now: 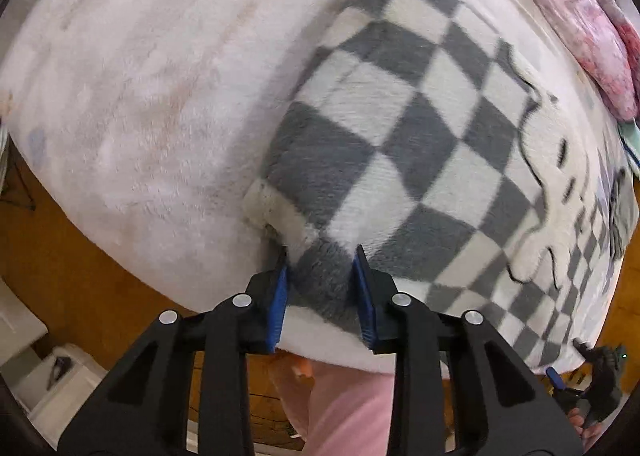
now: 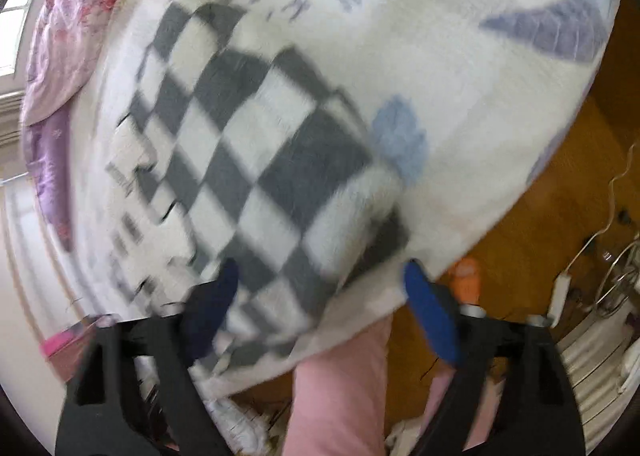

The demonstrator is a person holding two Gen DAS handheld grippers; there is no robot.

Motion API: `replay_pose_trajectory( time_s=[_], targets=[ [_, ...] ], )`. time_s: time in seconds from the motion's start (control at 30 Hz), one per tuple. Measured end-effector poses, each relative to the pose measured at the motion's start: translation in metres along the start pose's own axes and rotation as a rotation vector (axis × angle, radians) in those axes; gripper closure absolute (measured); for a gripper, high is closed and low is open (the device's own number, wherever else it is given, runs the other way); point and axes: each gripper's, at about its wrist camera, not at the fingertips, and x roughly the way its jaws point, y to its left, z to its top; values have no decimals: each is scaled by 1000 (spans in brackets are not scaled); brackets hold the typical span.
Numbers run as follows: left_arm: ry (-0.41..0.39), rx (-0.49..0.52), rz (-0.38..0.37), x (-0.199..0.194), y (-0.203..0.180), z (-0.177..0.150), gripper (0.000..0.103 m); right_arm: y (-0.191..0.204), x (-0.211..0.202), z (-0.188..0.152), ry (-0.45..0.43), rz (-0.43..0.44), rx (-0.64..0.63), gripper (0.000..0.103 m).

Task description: Fold large clothes

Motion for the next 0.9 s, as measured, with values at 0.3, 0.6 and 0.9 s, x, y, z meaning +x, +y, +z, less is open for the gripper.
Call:
replay_pose_trajectory(
  time_s=[0.3,0.6,0.9],
  targets=[
    [4,-148,58,-5,32,47,12,5,22,14,30,-85,-53,88],
    [-58,-129,-88,-34,55,44,82,-5,5,9,54,-46,-27,92],
    [-1,-126,90,9,58,11,73,-29,35,16,99,-123,7,89]
  ],
)
